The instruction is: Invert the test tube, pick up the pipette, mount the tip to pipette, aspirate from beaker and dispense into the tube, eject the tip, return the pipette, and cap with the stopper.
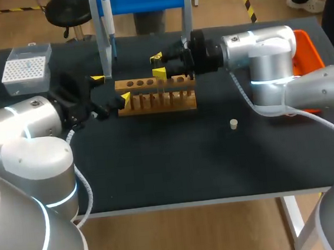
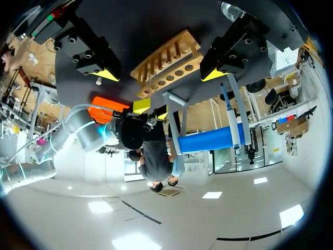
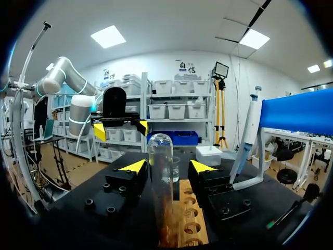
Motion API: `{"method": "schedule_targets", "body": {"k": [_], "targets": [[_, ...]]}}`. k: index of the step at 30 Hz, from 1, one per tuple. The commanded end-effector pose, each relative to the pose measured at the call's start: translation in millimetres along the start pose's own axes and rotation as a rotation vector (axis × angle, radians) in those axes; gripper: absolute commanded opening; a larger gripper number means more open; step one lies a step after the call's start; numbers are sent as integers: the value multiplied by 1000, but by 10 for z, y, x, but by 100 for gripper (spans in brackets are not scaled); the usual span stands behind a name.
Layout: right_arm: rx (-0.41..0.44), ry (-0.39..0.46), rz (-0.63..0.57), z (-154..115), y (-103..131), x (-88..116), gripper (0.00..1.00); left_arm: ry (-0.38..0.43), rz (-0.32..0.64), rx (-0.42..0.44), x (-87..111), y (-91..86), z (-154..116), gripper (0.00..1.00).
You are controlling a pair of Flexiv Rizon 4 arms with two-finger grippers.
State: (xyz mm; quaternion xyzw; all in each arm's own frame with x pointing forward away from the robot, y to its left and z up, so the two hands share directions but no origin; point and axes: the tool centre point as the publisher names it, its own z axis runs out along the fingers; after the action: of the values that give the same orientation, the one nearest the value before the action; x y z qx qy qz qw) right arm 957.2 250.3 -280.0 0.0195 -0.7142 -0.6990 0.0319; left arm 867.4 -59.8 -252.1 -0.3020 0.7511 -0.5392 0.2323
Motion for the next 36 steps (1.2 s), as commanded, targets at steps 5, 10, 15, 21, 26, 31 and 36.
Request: {"method": "schedule_targets", "body": {"k": [5,10,15,21,26,31,36], "targets": [[2,-1,-2,22,-13,16,48,2,-1,3,-3,9,1,100],[3,-4,0,22,-14,19,39,2,-1,3,-3,9,1,100],[1,-4,-2,18,-4,37,9,2,-1,3,-3,9,1,100],[1,-3,-3,11,16,60,0,2,-1,3,-3,9,1,100],[1,-4,-5,-7,60,72,0,2,-1,3,-3,9,1,100],[-1,-4,-9,-24,100,76,0,2,-1,3,-3,9,1,100],[-1,2,-8,-27,141,85,0,2,-1,3,-3,9,1,100]]}}
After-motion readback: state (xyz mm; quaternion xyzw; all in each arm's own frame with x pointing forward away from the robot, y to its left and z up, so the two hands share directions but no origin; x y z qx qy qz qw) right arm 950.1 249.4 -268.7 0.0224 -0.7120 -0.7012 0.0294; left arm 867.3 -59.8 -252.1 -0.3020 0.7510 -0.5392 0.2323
